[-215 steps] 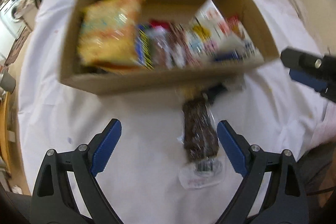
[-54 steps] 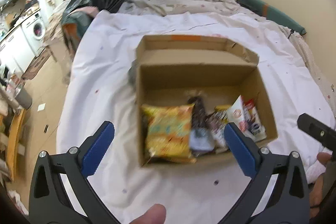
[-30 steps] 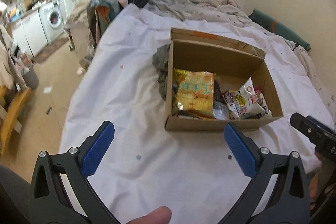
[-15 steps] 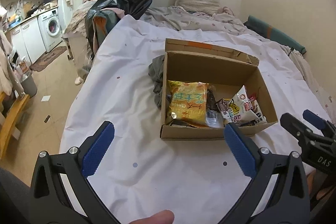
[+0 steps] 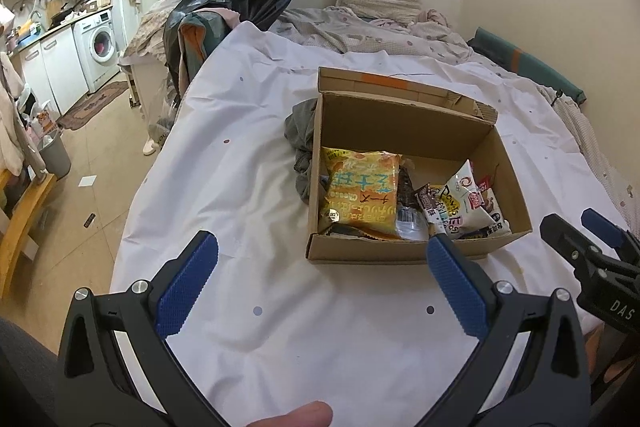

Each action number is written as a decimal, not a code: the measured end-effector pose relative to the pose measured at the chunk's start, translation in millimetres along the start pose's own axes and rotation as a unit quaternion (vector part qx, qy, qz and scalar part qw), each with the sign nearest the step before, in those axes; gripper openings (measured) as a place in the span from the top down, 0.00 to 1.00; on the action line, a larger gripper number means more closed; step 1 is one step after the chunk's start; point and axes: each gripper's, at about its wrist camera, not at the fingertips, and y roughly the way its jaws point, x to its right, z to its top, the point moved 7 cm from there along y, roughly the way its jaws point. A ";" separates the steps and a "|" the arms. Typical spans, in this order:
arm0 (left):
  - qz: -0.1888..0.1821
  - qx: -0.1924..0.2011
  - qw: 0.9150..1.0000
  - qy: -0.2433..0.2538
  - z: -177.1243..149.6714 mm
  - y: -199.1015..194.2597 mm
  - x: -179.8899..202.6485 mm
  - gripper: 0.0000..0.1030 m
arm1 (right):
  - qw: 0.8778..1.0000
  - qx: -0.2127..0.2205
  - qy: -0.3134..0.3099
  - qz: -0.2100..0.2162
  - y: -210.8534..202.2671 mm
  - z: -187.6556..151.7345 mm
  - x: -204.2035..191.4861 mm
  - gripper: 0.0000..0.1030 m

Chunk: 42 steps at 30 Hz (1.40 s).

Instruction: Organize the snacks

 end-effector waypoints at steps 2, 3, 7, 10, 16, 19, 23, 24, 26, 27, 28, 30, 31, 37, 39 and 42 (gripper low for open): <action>-0.003 0.000 1.000 -0.002 0.0 -0.2 0.0 0.00 | 1.000 0.001 0.001 0.000 -0.6 0.6 0.9 0.00; -0.004 0.001 1.000 -0.003 -0.1 -0.5 -0.2 0.00 | 1.000 0.002 0.001 -0.002 -1.0 1.0 1.5 0.00; -0.004 0.004 1.000 -0.002 0.2 -1.5 0.1 0.00 | 1.000 0.005 0.005 -0.005 -1.9 2.3 4.2 0.00; -0.004 0.004 1.000 -0.002 0.2 -1.6 -0.1 0.00 | 1.000 0.004 0.007 -0.004 -1.6 2.3 4.7 0.00; -0.002 0.006 1.000 -0.003 0.7 -3.1 -0.3 0.00 | 1.000 0.005 0.005 -0.005 -1.4 2.2 4.0 0.00; -0.002 0.006 1.000 -0.003 0.8 -3.3 -0.3 0.00 | 1.000 0.003 0.006 -0.006 -1.1 1.9 4.7 0.00; -0.003 0.006 1.000 -0.004 0.4 -3.9 -0.5 0.00 | 1.000 0.002 0.008 -0.006 -1.2 2.5 6.6 0.00; -0.002 0.006 1.000 -0.004 1.0 -3.8 -0.4 0.00 | 1.000 0.002 0.009 -0.007 -1.3 2.6 7.0 0.00; -0.002 0.005 1.000 -0.003 0.8 -4.0 -0.5 0.00 | 1.000 0.002 0.010 -0.007 -0.8 3.5 7.2 0.00; -0.002 0.006 1.000 -0.004 0.9 -4.0 -0.4 0.00 | 1.000 0.002 0.010 -0.007 -0.8 3.3 7.2 0.00; -0.001 0.006 1.000 -0.004 0.9 -4.0 -0.5 0.00 | 1.000 0.001 0.009 -0.008 -0.8 3.3 7.4 0.00; -0.001 0.005 1.000 -0.004 1.0 -4.0 -0.8 0.00 | 1.000 0.000 0.007 -0.008 -0.5 3.3 7.1 0.00; -0.001 0.005 1.000 -0.005 1.1 -3.7 -0.9 0.00 | 1.000 0.000 0.006 -0.008 -0.5 3.3 7.1 0.00; 0.000 0.004 1.000 -0.005 -0.1 -3.6 -1.3 0.00 | 1.000 0.001 0.006 -0.007 -0.7 3.0 5.8 0.00; -0.001 0.003 1.000 -0.004 -0.8 -3.0 -1.2 0.00 | 1.000 0.001 0.006 -0.007 -0.1 3.0 5.5 0.00; -0.001 0.001 1.000 -0.004 -1.9 -2.1 -1.2 0.00 | 1.000 0.001 0.006 -0.007 -0.1 2.8 5.4 0.00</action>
